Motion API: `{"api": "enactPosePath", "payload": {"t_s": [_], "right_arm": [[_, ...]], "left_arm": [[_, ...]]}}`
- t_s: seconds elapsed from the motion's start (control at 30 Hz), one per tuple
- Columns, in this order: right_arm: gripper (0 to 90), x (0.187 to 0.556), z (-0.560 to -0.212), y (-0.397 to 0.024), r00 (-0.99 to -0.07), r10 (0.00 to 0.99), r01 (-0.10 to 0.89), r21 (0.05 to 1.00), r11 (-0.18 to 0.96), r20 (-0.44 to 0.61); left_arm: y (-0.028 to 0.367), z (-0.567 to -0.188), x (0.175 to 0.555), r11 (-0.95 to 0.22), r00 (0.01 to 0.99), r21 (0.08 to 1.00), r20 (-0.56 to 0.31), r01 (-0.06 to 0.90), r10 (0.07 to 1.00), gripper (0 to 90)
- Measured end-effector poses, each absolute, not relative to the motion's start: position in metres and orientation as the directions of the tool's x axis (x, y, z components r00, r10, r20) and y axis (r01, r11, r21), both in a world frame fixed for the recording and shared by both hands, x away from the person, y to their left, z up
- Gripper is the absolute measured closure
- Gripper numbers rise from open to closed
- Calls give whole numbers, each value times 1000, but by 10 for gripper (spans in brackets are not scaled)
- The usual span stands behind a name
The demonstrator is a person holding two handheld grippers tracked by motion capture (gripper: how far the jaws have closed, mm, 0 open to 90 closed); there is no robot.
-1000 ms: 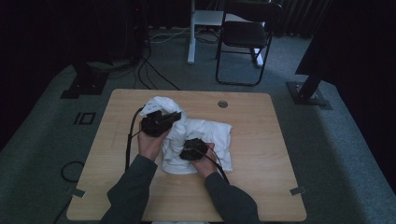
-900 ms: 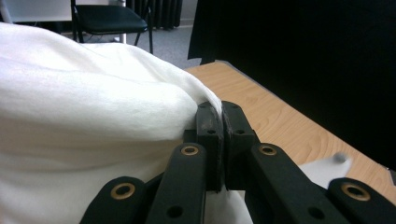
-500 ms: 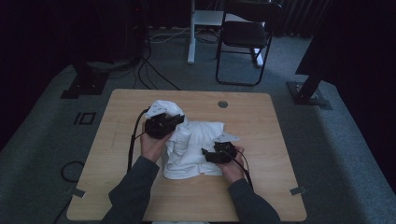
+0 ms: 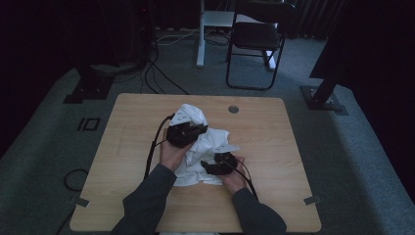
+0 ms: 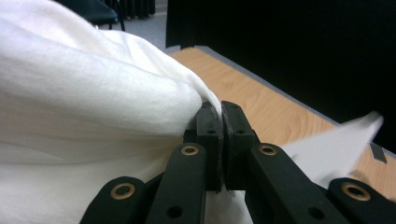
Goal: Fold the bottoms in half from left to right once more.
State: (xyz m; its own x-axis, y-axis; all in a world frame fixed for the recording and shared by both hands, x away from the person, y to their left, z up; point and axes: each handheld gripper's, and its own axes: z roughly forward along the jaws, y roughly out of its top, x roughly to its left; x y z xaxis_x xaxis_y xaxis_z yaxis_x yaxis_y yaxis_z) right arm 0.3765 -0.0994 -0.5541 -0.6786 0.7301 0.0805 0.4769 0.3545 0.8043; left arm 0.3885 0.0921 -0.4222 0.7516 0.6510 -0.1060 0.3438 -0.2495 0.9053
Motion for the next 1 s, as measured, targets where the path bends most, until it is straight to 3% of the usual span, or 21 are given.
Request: {"api": "enactPosePath", "payload": {"t_s": [0.13, 0.27, 0.43, 0.6, 0.83, 0.93, 0.97, 1.0], "right_arm": [[309, 369, -537, -143, -669, 730, 455, 854, 253, 139], [309, 372, -530, -198, -563, 810, 477, 864, 158, 162], [310, 375, -526, -217, -523, 829, 480, 872, 93, 199], [296, 375, -509, -204, -577, 800, 426, 896, 123, 165], [290, 393, -486, -156, -682, 717, 365, 917, 162, 145], [383, 400, -485, -149, -682, 716, 375, 912, 166, 150], [483, 406, -486, -146, -674, 723, 391, 904, 170, 156], [647, 412, -488, -144, -669, 727, 405, 896, 180, 156]], "left_arm": [[86, -437, 390, -262, 767, 895, -124, 360, 630, 880], [68, -462, 392, -304, 789, 871, -141, 385, 598, 878], [47, -498, 394, -367, 798, 820, -167, 439, 579, 875], [45, -526, 400, -379, 781, 784, -205, 492, 590, 870], [48, -522, 398, -375, 785, 789, -207, 487, 583, 835], [49, -520, 396, -374, 787, 793, -202, 481, 583, 821], [50, -519, 395, -371, 787, 795, -204, 481, 582, 807], [51, -517, 395, -368, 787, 796, -206, 481, 582, 775]]}}
